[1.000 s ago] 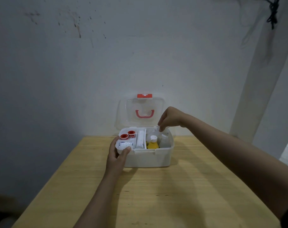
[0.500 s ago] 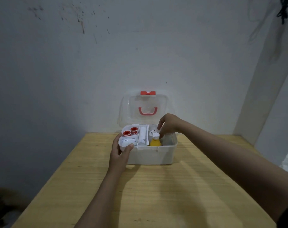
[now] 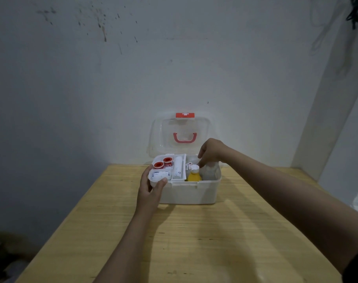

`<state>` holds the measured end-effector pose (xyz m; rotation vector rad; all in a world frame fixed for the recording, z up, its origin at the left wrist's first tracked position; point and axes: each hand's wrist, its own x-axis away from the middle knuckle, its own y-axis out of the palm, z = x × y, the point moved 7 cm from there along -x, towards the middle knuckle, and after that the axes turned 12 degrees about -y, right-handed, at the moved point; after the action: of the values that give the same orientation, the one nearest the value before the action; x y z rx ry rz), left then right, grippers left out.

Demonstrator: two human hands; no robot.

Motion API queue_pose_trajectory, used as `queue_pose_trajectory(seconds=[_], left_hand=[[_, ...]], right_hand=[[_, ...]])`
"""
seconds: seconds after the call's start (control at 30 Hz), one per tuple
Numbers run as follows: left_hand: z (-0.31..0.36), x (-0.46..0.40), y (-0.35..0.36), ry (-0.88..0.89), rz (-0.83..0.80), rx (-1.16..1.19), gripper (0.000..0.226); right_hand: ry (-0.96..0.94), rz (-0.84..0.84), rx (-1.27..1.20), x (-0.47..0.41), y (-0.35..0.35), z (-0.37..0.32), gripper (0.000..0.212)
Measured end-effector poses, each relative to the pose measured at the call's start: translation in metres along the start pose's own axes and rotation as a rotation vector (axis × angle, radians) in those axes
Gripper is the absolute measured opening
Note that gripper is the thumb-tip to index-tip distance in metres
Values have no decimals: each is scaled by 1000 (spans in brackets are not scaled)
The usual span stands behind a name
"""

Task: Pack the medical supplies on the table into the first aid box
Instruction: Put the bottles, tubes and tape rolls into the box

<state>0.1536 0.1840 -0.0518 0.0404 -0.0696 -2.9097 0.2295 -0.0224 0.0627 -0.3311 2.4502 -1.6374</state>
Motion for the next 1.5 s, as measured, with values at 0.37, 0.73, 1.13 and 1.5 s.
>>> queue_pose_trajectory(seconds=[0.37, 0.73, 1.13, 1.5], left_hand=[[-3, -2, -2, 19, 5, -2, 64], [-2, -2, -2, 24, 5, 13, 58], [-5, -4, -1, 20, -1, 19, 66], [-4, -4, -2, 19, -3, 6, 62]], right_hand=[[20, -98, -13, -20, 25, 0, 30], [-21, 442, -355, -1, -29, 18, 16], [-128, 522, -340, -18, -46, 28, 74], [-277, 674, -42, 25, -47, 13, 57]])
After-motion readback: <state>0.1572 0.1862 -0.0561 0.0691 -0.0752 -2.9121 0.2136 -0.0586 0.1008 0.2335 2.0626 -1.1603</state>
